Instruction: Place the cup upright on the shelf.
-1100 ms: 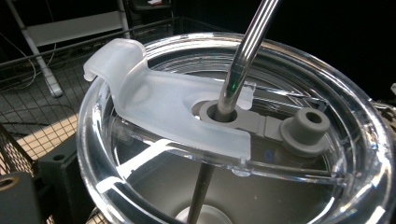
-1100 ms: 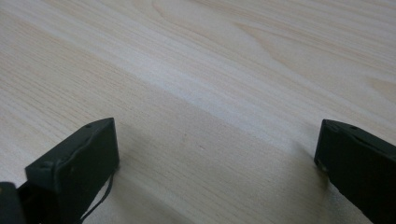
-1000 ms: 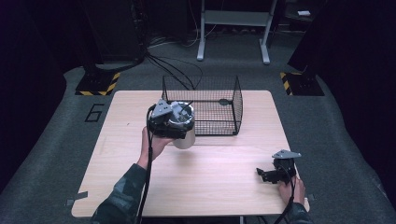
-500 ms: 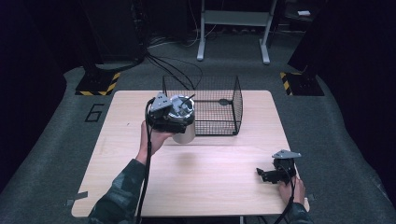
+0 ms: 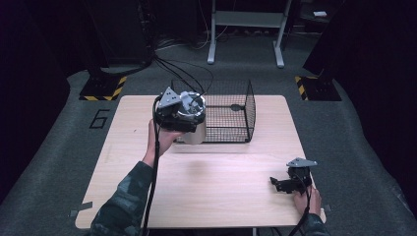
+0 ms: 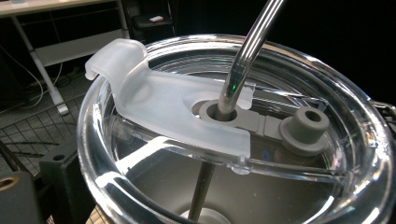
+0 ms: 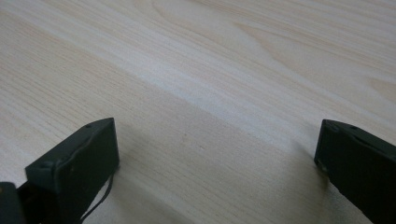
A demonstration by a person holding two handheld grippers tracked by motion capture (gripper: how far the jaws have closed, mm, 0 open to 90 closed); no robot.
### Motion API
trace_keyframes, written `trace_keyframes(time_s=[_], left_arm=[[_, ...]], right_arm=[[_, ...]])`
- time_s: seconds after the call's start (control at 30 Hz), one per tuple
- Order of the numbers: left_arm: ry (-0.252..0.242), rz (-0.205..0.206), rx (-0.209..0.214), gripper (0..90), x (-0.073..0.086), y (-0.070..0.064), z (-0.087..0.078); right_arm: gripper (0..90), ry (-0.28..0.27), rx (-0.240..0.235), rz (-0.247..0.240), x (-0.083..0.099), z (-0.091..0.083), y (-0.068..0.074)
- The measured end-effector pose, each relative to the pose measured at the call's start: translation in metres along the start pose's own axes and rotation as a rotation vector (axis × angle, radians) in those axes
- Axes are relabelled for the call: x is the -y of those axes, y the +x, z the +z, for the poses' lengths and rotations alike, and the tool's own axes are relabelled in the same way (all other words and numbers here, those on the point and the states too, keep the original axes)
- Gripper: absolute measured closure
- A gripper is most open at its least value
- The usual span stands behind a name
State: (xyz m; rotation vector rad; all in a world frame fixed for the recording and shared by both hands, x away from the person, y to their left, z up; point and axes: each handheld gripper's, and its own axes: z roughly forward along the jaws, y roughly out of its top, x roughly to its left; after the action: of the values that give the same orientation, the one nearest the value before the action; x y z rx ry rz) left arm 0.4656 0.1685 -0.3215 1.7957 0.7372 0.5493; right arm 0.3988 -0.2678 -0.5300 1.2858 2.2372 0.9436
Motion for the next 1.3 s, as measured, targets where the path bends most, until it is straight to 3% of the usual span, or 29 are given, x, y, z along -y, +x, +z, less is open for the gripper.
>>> trace_keyframes(time_s=[0.33,1.3], left_arm=[[-0.005,0.007,-0.004,3.7,-0.013,0.005,0.003],[-0.004,0.014,-0.027,3.7,-0.046,0.017,0.034]], right_arm=[[0.0,0.002,-0.001,0.000,0.000,0.000,0.000],[0.0,-0.001,0.001,-0.004,0.000,0.000,0.000]])
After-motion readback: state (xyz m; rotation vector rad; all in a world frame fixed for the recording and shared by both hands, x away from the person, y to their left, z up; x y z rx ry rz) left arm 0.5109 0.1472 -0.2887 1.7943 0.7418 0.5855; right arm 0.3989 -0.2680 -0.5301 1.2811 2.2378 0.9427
